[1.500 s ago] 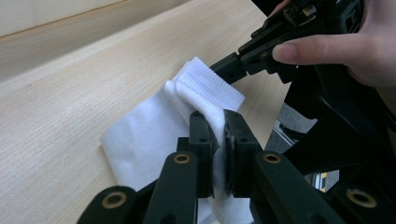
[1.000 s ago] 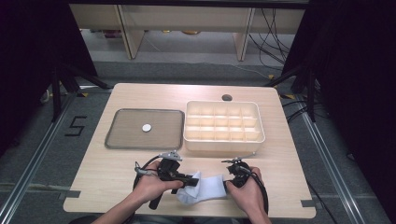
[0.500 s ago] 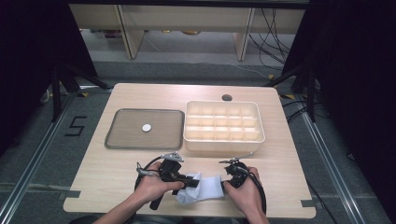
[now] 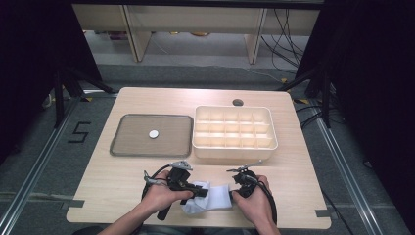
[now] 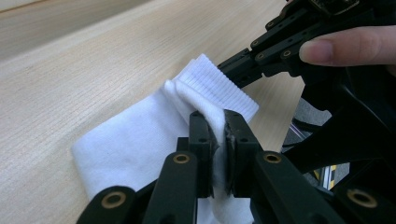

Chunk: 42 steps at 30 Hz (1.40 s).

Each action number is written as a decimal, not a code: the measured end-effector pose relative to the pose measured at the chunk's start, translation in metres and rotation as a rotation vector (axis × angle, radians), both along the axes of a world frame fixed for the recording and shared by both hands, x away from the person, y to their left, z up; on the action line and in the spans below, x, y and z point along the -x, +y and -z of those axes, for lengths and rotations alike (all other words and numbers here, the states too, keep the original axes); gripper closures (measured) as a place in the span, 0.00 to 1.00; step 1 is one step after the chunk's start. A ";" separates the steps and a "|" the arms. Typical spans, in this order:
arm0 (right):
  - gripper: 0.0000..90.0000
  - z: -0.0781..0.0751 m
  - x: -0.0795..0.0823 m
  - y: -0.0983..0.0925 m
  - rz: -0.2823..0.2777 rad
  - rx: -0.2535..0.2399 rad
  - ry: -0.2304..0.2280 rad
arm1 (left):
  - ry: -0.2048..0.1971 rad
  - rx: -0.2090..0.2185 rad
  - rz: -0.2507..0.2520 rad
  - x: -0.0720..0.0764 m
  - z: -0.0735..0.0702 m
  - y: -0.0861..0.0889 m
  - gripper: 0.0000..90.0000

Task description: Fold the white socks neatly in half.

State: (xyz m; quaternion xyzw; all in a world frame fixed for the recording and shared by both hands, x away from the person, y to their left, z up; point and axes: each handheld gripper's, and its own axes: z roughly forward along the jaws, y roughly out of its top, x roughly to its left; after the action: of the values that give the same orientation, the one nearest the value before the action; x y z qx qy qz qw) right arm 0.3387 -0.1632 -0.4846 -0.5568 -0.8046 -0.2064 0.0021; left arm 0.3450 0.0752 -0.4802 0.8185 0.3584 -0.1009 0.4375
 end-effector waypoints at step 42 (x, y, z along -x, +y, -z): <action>0.98 -0.002 0.001 0.013 -0.006 0.001 0.010 | 0.008 -0.011 -0.002 -0.003 0.007 -0.014 0.89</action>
State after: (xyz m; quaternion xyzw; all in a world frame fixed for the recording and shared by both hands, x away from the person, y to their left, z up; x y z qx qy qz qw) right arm 0.3376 -0.1499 -0.4826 -0.5556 -0.8063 -0.2030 0.0065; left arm 0.3481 0.0611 -0.4870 0.8201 0.3617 -0.1018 0.4317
